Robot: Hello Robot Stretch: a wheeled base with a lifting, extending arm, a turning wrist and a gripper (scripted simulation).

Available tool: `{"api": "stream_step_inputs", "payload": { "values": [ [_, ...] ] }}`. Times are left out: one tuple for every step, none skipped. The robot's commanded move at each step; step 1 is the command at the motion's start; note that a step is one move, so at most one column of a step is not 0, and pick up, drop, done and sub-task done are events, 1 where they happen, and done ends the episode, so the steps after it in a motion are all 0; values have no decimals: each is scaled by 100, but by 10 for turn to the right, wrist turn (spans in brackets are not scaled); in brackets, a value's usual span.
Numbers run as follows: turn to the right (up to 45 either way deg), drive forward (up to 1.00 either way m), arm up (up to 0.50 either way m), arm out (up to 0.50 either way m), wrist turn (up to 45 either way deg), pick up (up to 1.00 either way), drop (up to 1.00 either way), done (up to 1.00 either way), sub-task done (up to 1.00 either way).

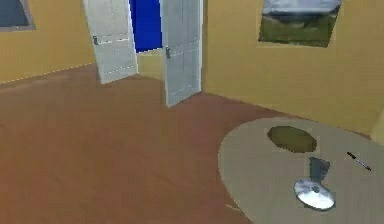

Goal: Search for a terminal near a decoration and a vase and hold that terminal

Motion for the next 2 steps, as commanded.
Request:
{"api": "stream_step_inputs", "payload": {
  "values": [
    [330, 0, 0, 0, 0, 0, 0, 0, 0],
    [30, 0, 0, 0, 0, 0, 0, 0, 0]
  ]
}}
